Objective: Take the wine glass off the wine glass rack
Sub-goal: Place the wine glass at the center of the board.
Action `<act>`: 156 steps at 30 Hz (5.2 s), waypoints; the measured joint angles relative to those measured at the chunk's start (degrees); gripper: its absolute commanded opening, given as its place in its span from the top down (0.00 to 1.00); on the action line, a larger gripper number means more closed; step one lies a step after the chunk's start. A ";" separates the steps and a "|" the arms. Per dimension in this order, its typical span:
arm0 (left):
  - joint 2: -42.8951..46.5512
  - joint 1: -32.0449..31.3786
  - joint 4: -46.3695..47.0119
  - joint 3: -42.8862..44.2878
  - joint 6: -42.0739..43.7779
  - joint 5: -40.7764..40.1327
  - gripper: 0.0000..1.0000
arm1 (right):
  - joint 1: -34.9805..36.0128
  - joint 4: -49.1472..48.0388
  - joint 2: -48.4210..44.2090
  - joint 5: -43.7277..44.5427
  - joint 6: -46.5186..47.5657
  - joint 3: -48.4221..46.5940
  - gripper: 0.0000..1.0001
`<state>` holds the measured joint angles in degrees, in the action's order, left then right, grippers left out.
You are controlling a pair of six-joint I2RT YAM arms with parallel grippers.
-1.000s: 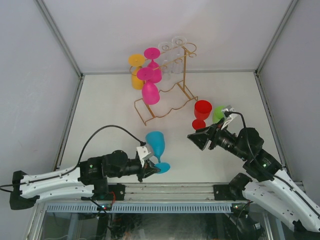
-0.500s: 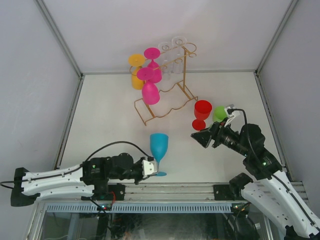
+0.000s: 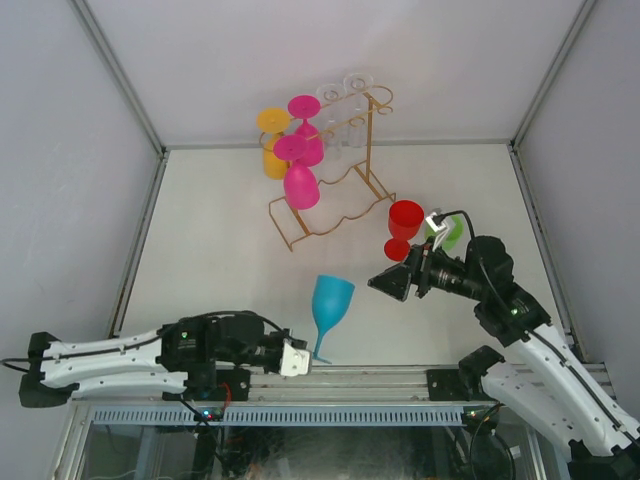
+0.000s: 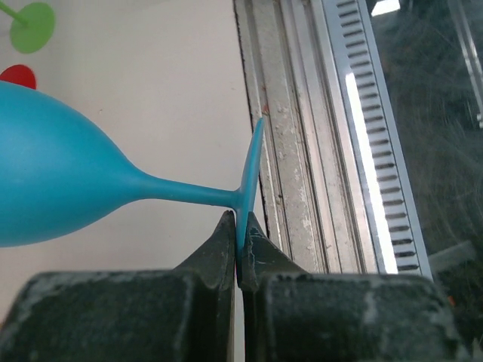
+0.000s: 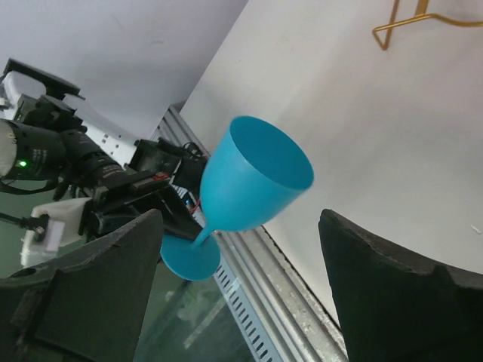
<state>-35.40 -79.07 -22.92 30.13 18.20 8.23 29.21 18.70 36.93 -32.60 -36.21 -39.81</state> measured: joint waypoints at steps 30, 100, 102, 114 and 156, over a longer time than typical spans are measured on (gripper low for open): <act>-2.34 -4.66 1.49 -2.25 13.00 -6.78 1.00 | 2.36 -10.38 16.57 -9.46 -6.19 -0.28 0.41; 1.60 -5.31 -3.91 -3.13 15.91 -11.19 1.00 | 11.37 14.08 41.77 -23.78 15.52 -26.49 0.53; 2.14 -5.35 -4.57 -3.13 16.02 -10.78 1.00 | 12.55 15.04 41.31 -23.23 16.59 -26.97 0.54; 2.78 -5.42 -3.91 -3.13 17.07 -10.56 1.00 | 12.83 16.96 38.60 -24.15 18.64 -27.30 0.75; 0.66 -4.70 -2.21 -3.15 15.98 -14.67 0.38 | 14.82 11.87 31.30 -20.46 15.47 -25.05 1.00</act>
<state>-34.74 -83.77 -25.12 26.98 34.17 -6.44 44.03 30.57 68.23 -53.06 -20.73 -64.86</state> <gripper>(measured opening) 0.422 0.008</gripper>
